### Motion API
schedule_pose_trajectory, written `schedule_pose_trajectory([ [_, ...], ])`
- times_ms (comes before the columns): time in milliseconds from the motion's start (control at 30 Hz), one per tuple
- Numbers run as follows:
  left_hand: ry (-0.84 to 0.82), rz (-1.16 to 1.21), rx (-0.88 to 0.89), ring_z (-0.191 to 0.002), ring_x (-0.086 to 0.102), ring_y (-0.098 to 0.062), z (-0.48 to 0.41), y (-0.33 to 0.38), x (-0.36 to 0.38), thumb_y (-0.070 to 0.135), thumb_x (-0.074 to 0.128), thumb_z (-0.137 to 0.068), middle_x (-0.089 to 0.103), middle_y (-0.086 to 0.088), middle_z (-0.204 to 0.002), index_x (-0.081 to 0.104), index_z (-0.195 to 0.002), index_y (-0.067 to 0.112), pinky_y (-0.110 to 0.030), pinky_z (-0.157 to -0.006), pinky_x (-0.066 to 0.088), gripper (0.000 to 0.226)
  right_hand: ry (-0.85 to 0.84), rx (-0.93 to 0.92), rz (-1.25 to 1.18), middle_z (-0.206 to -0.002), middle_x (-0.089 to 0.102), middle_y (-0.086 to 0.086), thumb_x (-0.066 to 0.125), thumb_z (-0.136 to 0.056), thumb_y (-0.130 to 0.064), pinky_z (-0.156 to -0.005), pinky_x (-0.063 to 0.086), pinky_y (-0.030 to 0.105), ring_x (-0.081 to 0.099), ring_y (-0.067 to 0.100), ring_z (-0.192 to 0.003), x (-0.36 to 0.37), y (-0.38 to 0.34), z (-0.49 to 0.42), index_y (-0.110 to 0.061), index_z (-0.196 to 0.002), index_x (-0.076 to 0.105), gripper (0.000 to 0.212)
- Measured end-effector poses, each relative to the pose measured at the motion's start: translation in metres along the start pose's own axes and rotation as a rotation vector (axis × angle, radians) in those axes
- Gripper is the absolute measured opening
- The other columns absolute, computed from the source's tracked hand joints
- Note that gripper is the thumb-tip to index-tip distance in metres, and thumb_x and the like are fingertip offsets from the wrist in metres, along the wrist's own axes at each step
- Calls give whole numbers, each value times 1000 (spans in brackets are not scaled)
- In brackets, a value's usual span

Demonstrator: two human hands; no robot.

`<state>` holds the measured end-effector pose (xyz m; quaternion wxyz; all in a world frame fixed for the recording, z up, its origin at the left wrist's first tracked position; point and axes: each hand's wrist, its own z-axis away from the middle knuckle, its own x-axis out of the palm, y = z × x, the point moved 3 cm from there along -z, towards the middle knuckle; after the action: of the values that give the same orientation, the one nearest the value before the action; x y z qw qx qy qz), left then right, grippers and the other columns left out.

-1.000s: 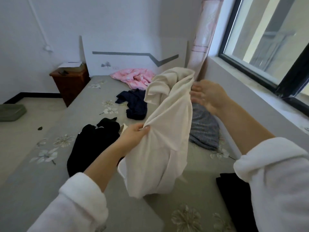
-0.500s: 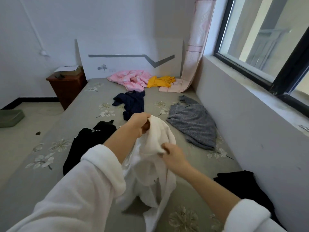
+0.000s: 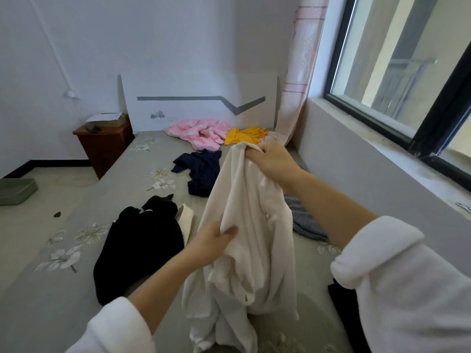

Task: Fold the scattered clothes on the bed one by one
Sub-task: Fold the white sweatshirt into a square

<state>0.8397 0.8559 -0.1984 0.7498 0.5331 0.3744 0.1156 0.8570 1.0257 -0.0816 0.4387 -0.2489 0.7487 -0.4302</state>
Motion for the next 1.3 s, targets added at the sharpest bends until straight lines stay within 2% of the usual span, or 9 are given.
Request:
schedule_pose_trajectory([
  [133,149,232,-57,-93,67,-28,-5,13,-53,41,55,-94,74,-6,-91,74,-86,18,-46,-92,51,31,77,-3,214,-53,36,-4,64,-89,-36,-45,28,17,34,6,-47,-35,-10,-13,-18,-50,39,50],
  [233,277,240,-44,-57,63,-9,-8,34,-88,31,54,-96,63,8,-51,68,-45,27,-24,-62,48,53,103,-3,273,-51,33,-5,69,-85,-36,-38,24,13,32,6,-47,-62,-6,-18,-18,-49,38,51],
  [500,242,217,-66,-83,52,-22,-29,85,-98,38,58,-92,60,-11,-90,65,-87,14,-32,-74,36,25,148,37,509,-73,53,-4,64,-88,-34,-57,34,19,48,9,-67,-63,40,-24,-4,-83,63,30],
  [633,260,359,-151,-58,57,-15,-47,85,-83,26,57,-92,59,-4,-72,62,-79,17,-22,-52,48,16,83,96,372,-77,60,-3,66,-86,-21,-67,41,25,55,14,-76,-34,56,2,-11,-86,63,11],
  [767,256,544,-245,-47,60,-15,-61,78,-68,23,51,-95,60,-6,-71,56,-84,13,-24,-44,52,16,-317,231,44,-74,71,5,63,-91,-23,-71,58,33,68,13,-62,7,60,47,-4,-85,69,20],
  [900,220,698,-248,-58,62,-21,-70,87,-50,20,43,-98,61,-11,-76,55,-92,5,-27,-46,55,20,-780,485,254,-96,73,7,56,-84,-63,-76,58,30,71,18,-78,57,81,89,-4,-103,65,62],
  [1033,218,858,-168,-66,61,-23,-76,110,-37,20,40,-101,60,-14,-79,50,-122,1,-36,-62,53,30,-624,466,402,-83,62,4,50,-85,-68,-67,54,29,62,21,-73,85,91,99,-15,-95,59,55],
  [1167,284,969,-9,-67,59,-22,-75,135,-38,17,39,-102,57,-12,-78,51,-109,4,-34,-62,55,19,-365,266,401,-119,65,7,51,-94,-47,-94,43,31,57,25,-114,89,106,89,-13,-122,61,46],
  [1300,441,959,94,-68,56,-21,-73,136,-74,16,36,-102,53,-12,-74,49,-76,8,-30,-60,53,30,-37,522,129,-67,54,8,58,-86,-14,-54,35,25,50,22,-61,32,124,59,-6,-70,59,18],
])
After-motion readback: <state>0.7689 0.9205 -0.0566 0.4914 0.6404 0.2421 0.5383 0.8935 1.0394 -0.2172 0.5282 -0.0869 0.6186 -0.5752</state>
